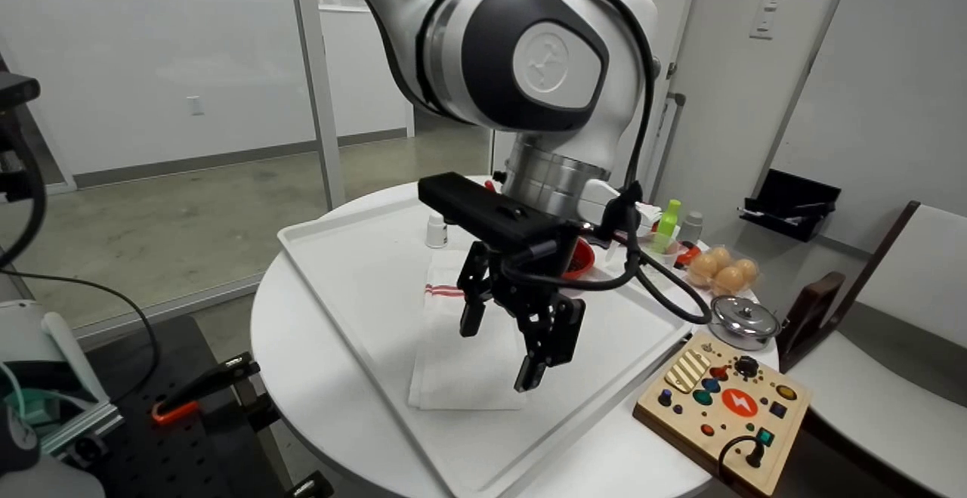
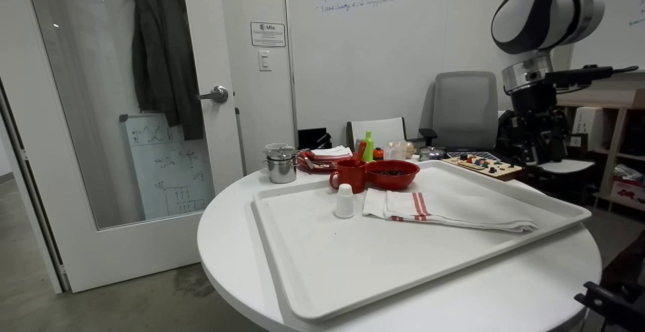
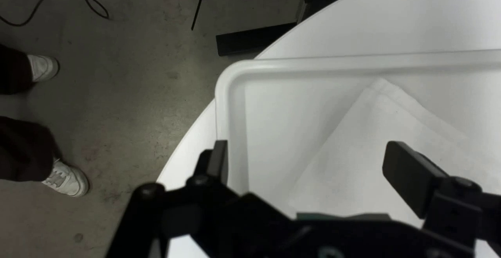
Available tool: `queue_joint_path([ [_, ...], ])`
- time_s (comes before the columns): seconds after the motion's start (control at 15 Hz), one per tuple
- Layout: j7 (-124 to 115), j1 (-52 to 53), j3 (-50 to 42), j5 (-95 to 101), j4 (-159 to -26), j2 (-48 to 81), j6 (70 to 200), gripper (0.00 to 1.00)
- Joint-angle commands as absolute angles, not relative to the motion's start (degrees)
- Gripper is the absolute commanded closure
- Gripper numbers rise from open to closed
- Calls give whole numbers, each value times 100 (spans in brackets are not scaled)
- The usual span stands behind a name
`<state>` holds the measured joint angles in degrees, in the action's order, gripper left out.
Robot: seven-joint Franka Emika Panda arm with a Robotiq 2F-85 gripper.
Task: Fold the white and red towel from right to left
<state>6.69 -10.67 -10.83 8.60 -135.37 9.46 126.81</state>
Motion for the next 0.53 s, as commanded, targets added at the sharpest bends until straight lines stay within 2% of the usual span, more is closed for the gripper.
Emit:
queue_joint_path([
  [0.0, 438, -1042, -1044, 811, -12960, 1437, 12574, 0],
  [0.4, 464, -1065, -1045, 837, -12987, 1474, 12660, 0],
  [0.47, 62, -1016, -1137, 1001, -13193, 1277, 13011, 0],
])
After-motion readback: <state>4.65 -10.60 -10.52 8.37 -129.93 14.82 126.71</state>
